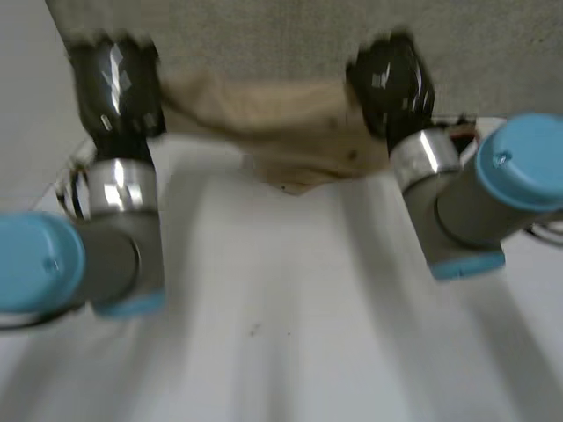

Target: Fold the shorts.

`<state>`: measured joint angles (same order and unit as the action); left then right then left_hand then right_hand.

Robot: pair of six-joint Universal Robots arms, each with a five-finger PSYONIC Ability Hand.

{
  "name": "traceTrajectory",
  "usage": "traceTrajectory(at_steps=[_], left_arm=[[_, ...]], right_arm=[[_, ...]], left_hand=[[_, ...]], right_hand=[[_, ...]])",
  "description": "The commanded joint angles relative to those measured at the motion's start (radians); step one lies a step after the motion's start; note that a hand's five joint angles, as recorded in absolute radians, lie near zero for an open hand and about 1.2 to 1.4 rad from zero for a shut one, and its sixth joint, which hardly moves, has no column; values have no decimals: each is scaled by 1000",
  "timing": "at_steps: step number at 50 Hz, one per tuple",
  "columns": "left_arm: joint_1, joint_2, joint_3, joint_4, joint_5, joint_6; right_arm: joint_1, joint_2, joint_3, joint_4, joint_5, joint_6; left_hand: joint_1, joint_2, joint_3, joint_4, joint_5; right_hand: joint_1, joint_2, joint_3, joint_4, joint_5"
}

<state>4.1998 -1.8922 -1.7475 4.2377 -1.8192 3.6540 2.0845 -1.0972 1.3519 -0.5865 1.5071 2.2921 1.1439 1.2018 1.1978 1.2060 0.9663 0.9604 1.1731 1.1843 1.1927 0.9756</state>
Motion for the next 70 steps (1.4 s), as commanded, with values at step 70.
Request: traceTrajectory(at_steps=[70], left_arm=[[111,237,-221,-923,153,-246]], right_arm=[[-265,-302,455,513,-236,594]], left_hand=[[252,194,198,190,255]], right_hand=[[436,223,212,204,246]])
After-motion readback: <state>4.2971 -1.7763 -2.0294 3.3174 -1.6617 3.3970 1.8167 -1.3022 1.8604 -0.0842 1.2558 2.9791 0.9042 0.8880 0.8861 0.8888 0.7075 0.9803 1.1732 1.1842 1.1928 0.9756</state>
